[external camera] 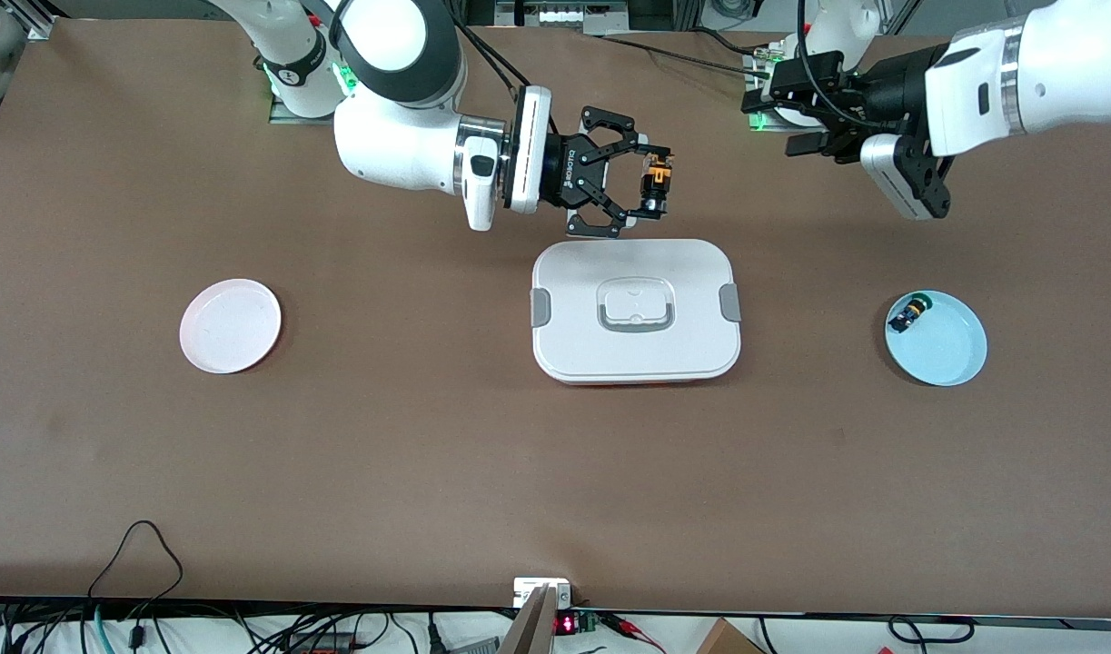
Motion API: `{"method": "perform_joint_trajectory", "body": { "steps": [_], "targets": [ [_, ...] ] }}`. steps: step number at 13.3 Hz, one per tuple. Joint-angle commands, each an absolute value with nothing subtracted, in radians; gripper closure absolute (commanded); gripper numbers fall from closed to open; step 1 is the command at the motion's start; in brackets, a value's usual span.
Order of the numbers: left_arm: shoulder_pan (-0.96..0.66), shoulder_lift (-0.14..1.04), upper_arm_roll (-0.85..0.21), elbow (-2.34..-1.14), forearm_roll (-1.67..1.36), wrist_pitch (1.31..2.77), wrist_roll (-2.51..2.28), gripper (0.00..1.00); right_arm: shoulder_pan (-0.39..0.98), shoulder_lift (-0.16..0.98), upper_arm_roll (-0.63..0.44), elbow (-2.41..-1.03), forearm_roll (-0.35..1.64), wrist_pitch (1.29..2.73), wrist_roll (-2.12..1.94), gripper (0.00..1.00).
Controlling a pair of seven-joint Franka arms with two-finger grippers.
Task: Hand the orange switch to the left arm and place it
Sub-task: 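Reach the left gripper toward the switch held by the right gripper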
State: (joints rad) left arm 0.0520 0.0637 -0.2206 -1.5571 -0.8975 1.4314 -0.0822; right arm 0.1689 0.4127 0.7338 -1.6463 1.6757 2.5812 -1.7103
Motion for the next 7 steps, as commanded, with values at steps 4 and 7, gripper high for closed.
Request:
{"method": "perform_joint_trajectory", "body": {
  "steps": [4,7],
  "targets": [
    [0.078,0.034,-0.261,-1.839,-1.217,1.733,-0.071,0.00,0.195,0.426,0.735,-1.618,1.715,2.612,-1.744,1.00],
    [0.078,0.029,-0.265,-1.897,-1.282,1.775,-0.074,0.00,0.195,0.426,0.735,-1.618,1.718,2.620,-1.744,1.00]
  ]
}}
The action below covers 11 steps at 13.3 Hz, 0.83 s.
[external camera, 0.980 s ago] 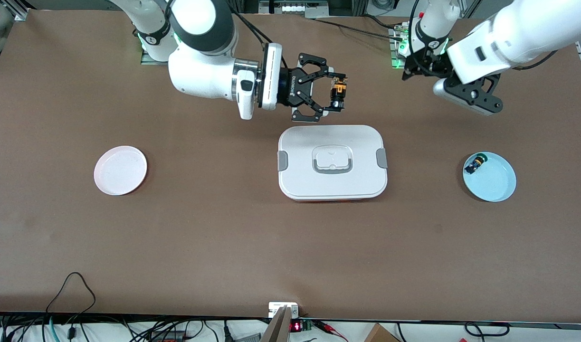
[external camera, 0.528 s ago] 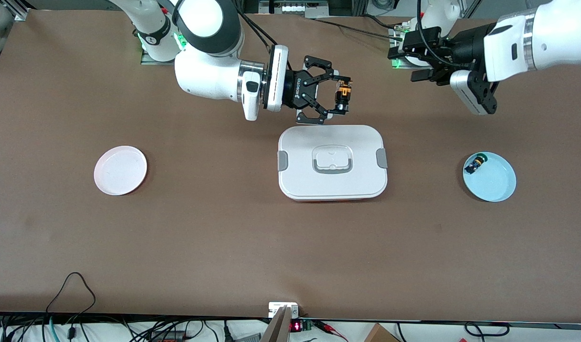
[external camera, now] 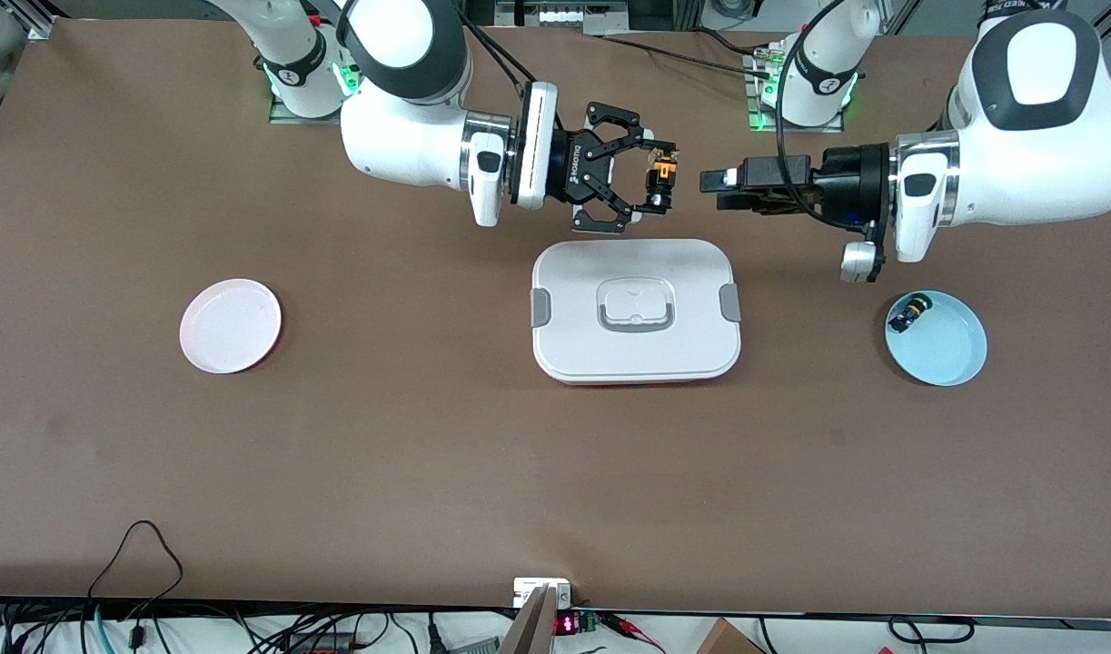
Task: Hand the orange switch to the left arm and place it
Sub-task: 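Reach the left gripper toward the switch held by the right gripper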
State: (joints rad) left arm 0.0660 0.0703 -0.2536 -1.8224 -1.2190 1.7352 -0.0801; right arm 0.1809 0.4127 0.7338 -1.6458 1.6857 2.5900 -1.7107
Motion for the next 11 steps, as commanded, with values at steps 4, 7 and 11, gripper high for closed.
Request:
{"method": "perform_joint_trajectory", "body": {
  "steps": [4,7,11],
  "targets": [
    [0.077,-0.005,-0.290,-1.976,-1.387,1.776,-0.072,0.00,0.196,0.426,0.735,-1.618,1.723,2.626,-1.744,1.00],
    [0.069,0.006,-0.304,-1.987,-1.391,1.786,-0.069,0.00,0.196,0.426,0.735,-1.618,1.724,2.628,-1.744,1.00],
    [0.066,0.026,-0.342,-1.988,-1.391,1.779,-0.022,0.44,0.196,0.426,0.735,-1.618,1.726,2.628,-1.743,1.00]
  ]
}}
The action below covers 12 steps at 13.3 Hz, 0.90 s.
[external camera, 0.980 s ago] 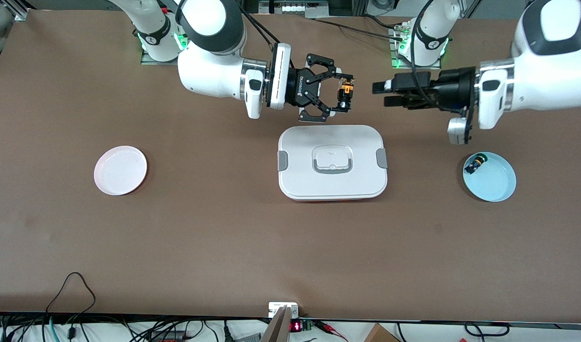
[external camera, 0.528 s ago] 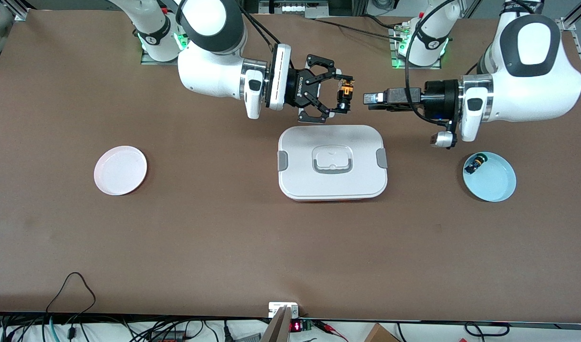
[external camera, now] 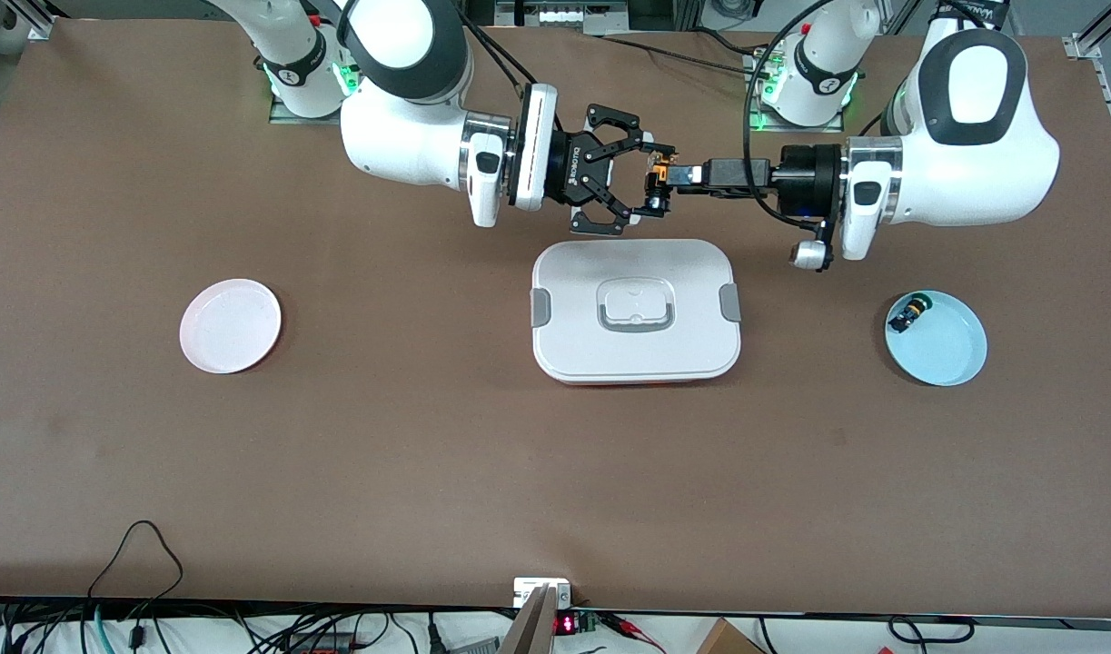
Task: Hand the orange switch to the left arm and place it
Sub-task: 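Close the left gripper on the orange switch beside the right gripper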
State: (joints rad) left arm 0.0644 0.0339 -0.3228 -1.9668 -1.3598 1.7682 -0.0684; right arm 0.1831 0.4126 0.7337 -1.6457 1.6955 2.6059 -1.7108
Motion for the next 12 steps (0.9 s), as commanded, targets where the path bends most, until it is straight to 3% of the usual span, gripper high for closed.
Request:
{"method": "perform_joint_trajectory", "body": {
  "steps": [1,2,4,5,12],
  "targets": [
    [0.066,0.025,-0.351,-1.988,-1.391,1.779,-0.021,0.50,0.196,0.426,0.735,-1.618,1.724,2.628,-1.744,1.00],
    [0.066,0.025,-0.353,-1.988,-1.391,1.779,-0.018,0.51,0.196,0.426,0.735,-1.618,1.724,2.628,-1.744,1.00],
    [0.066,0.025,-0.354,-1.985,-1.391,1.779,-0.018,0.76,0.198,0.426,0.735,-1.618,1.724,2.628,-1.744,1.00],
    [0.067,0.025,-0.354,-1.983,-1.391,1.779,-0.020,0.80,0.198,0.426,0.735,-1.618,1.724,2.628,-1.744,1.00],
    [0.075,0.023,-0.354,-1.983,-1.391,1.775,-0.020,0.82,0.201,0.426,0.735,-1.618,1.724,2.628,-1.743,0.99]
  ]
}}
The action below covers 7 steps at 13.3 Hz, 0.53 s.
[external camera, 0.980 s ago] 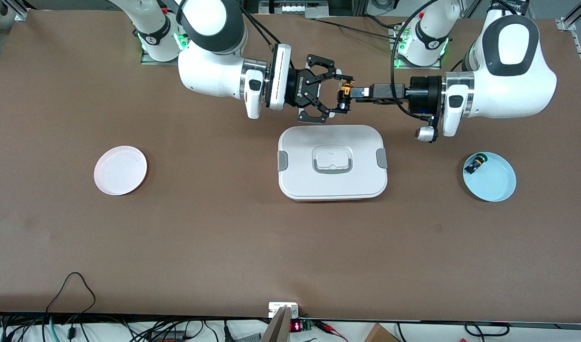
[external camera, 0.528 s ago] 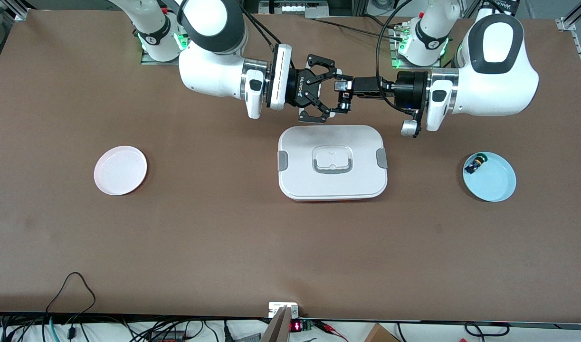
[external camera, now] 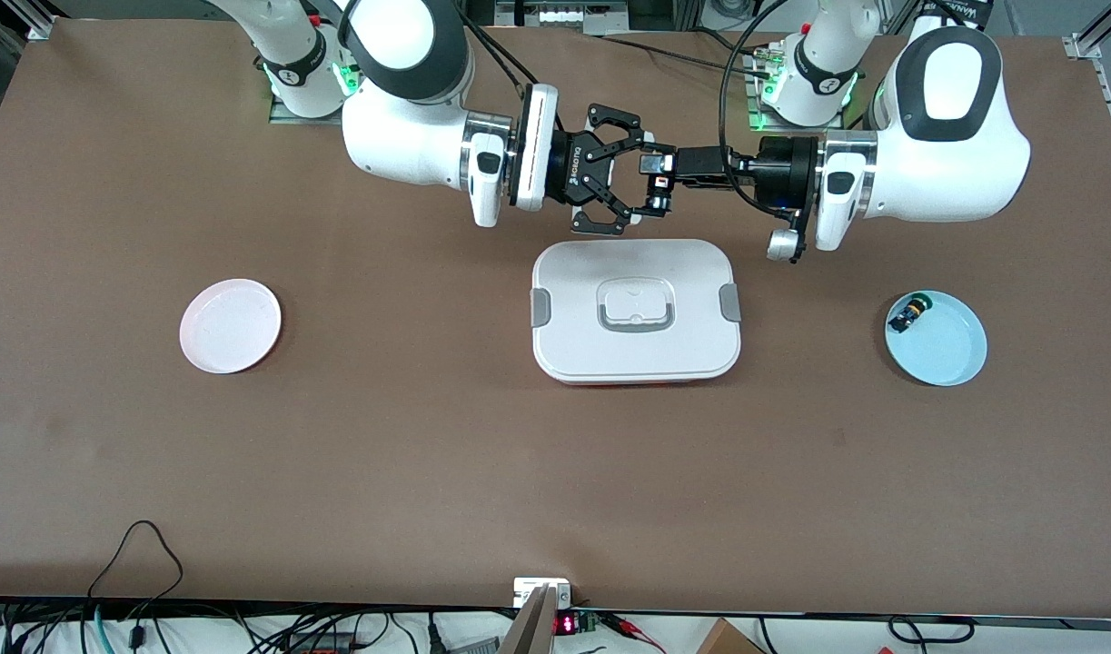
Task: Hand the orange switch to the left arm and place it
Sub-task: 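Close the left gripper on the orange switch beside the right gripper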
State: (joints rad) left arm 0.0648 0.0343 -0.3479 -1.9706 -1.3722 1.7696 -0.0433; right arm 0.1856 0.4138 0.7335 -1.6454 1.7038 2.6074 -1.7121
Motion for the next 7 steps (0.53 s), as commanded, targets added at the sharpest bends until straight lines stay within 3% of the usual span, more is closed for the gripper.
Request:
{"method": "perform_joint_trajectory", "body": {
  "steps": [1,2,7],
  "targets": [
    [0.075,0.023,-0.353,-1.983,-1.391,1.775,-0.020,0.82,0.201,0.426,0.735,-1.618,1.723,2.629,-1.744,0.89],
    [0.075,0.023,-0.353,-1.982,-1.391,1.775,-0.018,0.82,0.201,0.426,0.735,-1.618,1.723,2.649,-1.738,0.01],
    [0.075,0.023,-0.353,-1.980,-1.388,1.775,-0.017,0.82,0.195,0.426,0.736,-1.618,1.724,2.683,-1.717,0.00]
  ]
}}
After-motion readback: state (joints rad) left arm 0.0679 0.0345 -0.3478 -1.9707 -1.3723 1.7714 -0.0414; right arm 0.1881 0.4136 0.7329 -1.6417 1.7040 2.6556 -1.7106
